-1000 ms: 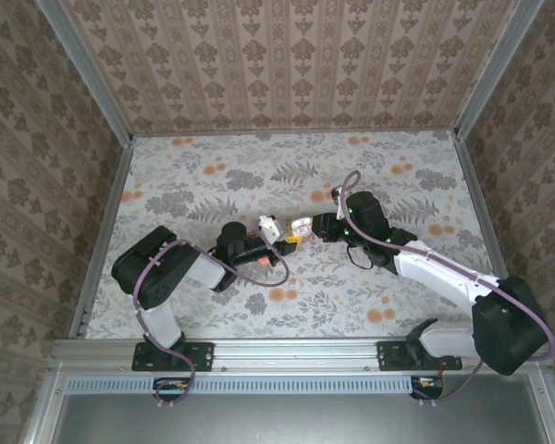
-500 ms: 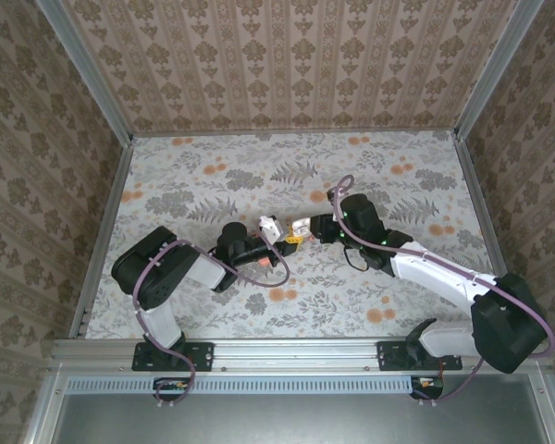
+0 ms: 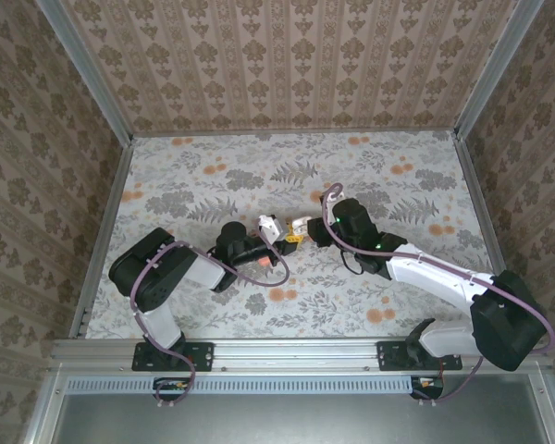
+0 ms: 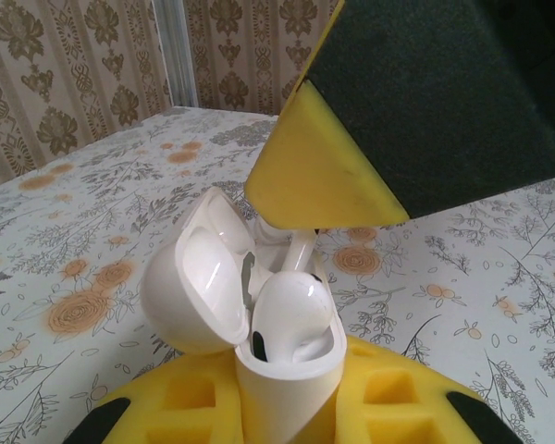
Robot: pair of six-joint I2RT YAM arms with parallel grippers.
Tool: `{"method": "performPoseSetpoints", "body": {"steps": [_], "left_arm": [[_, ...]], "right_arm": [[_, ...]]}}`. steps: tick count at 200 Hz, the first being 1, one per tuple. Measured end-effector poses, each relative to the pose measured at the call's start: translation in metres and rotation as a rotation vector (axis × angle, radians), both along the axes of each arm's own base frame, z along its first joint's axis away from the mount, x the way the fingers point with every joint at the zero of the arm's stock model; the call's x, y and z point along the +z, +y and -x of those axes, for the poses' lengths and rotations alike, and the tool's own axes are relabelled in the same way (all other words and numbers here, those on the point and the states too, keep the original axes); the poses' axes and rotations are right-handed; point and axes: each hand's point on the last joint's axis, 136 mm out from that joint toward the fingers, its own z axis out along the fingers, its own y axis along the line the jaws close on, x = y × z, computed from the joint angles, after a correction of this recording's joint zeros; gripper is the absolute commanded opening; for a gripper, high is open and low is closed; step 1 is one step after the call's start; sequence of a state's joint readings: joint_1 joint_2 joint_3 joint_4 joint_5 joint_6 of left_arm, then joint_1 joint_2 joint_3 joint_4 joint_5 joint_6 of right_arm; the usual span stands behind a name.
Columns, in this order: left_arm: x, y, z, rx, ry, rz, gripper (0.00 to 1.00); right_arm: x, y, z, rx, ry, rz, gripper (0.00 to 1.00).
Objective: Insert wireless bluetooth earbuds into charging case
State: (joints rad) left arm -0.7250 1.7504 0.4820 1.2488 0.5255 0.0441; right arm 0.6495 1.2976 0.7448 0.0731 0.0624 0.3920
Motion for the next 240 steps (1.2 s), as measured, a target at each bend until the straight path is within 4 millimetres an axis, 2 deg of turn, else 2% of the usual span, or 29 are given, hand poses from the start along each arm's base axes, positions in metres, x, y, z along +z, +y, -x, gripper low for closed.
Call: {"method": "performPoseSetpoints", "body": {"steps": [103,166,240], "left_arm": [[0.010,0.001,0.000,0.006,-0.019,0.016,0.01],[0.010,0.002,0.000,0.008,-0.020,0.017,0.01],[0.006,0.005,0.000,0.017,0.010,0.017,0.01]], "right_arm": [[0.008,-0.002,-0.001,0.006,-0.068,0.063,0.19],[0.012,-0.003,-0.001,0.024,-0.096,0.084,0.18],[0.025,-0.005,0.000,0.096,-0.154,0.185,0.18]]}}
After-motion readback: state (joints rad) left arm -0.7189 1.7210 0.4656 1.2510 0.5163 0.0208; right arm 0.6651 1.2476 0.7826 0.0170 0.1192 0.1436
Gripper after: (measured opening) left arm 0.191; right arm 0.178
